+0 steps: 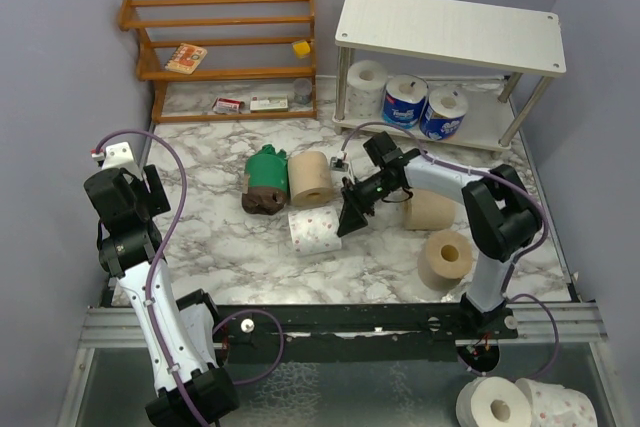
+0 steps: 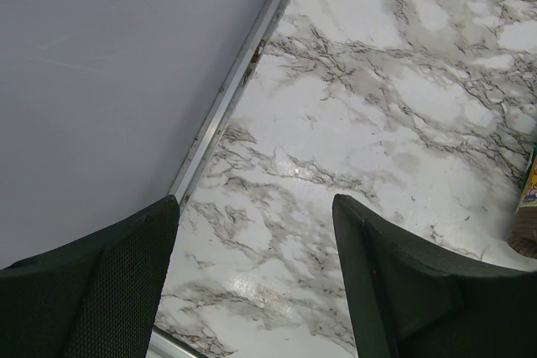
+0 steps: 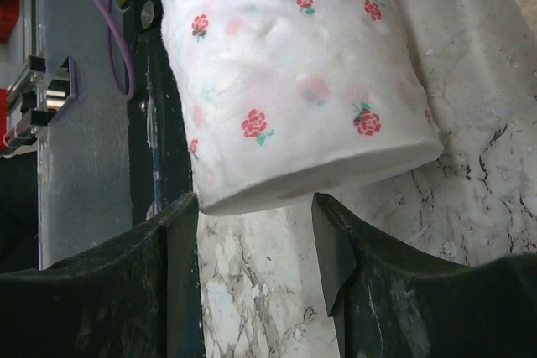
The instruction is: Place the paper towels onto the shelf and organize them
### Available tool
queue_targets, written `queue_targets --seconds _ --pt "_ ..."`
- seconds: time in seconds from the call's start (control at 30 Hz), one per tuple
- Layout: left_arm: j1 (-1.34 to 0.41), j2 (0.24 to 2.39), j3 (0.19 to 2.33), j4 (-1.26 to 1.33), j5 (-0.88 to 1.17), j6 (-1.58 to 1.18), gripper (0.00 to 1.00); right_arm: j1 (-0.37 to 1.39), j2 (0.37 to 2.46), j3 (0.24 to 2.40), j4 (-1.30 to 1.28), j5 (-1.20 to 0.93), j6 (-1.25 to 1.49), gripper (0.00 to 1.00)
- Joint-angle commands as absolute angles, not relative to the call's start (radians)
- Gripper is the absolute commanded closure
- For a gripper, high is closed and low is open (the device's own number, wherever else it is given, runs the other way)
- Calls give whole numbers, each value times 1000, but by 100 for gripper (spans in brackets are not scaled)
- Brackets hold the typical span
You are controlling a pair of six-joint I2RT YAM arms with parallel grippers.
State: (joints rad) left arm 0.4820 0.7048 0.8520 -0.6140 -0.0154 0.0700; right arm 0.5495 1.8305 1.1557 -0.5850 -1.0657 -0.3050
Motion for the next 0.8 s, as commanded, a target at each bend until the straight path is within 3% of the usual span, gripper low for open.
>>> queue_targets --seconds 0.0,0.27,0.43,0.5,0.6,0.77 --pt "478 695 844 -595 -6 75 24 551 1868 1154 -539 -1117 -272 43" --pt "477 698 844 -595 -7 75 24 551 1911 1178 -554 -1199 -267 49" --pt "477 702 844 -595 -8 75 24 551 1923 1190 -585 -1277 -284 63" --pt "477 701 844 -594 -9 75 24 551 1926 1204 -606 -1296 -299 74" --pt "477 701 844 -594 -9 75 24 551 1927 1226 -625 -1302 -311 98" --pt "477 702 844 -594 -11 74 24 551 1894 1239 -640 -1262 -326 99"
